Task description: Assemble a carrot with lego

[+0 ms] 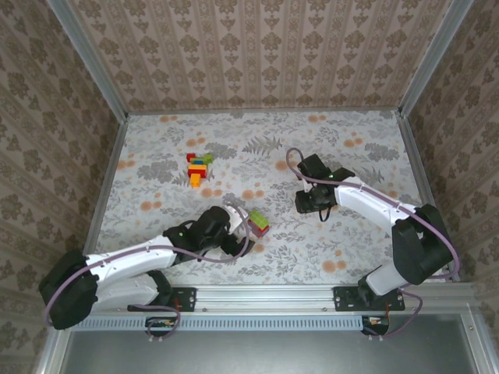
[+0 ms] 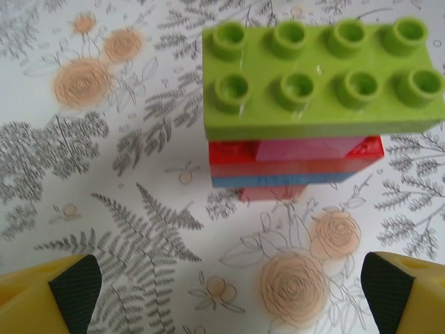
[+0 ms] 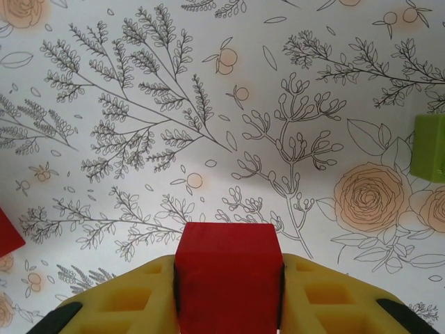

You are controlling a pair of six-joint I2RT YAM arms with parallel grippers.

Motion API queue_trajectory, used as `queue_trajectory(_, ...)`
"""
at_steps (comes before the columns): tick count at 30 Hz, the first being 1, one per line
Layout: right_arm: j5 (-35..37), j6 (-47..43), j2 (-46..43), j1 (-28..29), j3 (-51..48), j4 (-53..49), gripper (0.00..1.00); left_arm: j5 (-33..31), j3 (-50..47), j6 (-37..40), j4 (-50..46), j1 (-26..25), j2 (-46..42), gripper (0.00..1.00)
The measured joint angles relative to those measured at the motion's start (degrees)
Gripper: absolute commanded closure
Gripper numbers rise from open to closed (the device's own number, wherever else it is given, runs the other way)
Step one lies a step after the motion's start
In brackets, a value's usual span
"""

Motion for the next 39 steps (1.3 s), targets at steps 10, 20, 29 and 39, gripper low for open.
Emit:
queue_trajectory(10,-0.98,-0.66,-0.52,0.0,-0.02,-0.11,0.68,1.55,-3.23,7.56,13.73,-0.37,1.53,0.0)
queue_trajectory(20,-1.07,-0.68,-0.52,0.0,-0.02,-0.15,0.68,4.13,-3.13,10.97,18.29,2.89,7.26,0.0)
queue_trajectory(29,-1.22,-0.66,-0.5,0.0,-0.02,-0.13,0.68,8.72,-2.47,13.27,22.95,5.35,10.4,0.0)
queue_trajectory(39,-2.14,-0.66,-0.5,0.0,-0.02,-0.15,0.69,13.2,-1.33,15.13,24.46,5.38,13.62,0.0)
